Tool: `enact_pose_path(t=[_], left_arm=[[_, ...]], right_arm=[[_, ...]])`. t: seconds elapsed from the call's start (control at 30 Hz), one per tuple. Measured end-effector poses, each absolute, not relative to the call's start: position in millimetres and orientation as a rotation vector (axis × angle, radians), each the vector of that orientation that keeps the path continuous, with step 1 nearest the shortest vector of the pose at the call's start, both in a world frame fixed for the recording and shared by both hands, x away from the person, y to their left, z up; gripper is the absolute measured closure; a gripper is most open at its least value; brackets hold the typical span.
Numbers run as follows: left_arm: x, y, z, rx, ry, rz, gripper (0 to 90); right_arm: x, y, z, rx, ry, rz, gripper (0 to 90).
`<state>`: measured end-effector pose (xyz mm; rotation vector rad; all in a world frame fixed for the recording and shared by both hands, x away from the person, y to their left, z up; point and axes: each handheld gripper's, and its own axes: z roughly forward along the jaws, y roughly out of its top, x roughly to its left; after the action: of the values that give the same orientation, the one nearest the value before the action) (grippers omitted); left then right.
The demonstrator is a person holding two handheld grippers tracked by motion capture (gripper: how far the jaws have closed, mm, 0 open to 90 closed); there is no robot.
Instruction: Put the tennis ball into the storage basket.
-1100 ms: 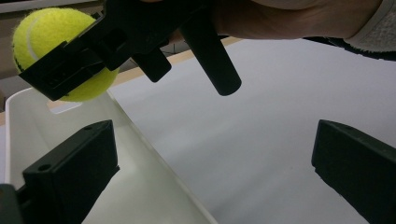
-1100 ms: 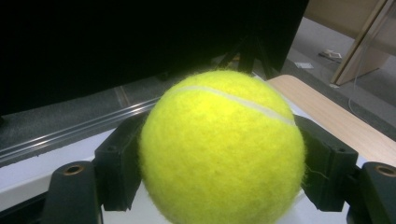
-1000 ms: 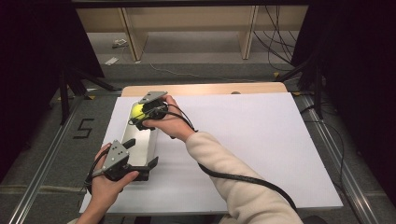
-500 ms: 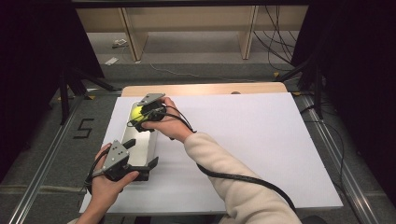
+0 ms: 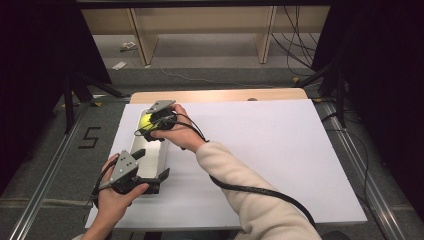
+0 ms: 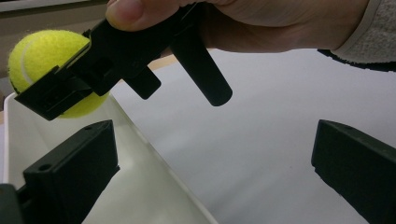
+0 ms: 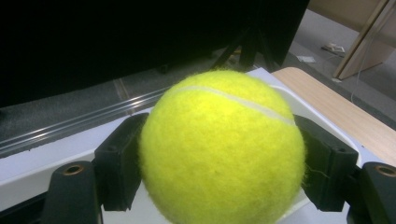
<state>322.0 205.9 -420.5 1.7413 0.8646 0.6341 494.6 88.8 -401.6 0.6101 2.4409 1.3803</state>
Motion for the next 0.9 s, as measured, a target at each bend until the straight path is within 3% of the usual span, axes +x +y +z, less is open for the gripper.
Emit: enact_pose_path(t=[0.9], left_arm=[[322,206,-421,1.743,0.864,0.634,0.0]], right_arm=[[497,94,-413,0.628,2.467,1.362,26.7]])
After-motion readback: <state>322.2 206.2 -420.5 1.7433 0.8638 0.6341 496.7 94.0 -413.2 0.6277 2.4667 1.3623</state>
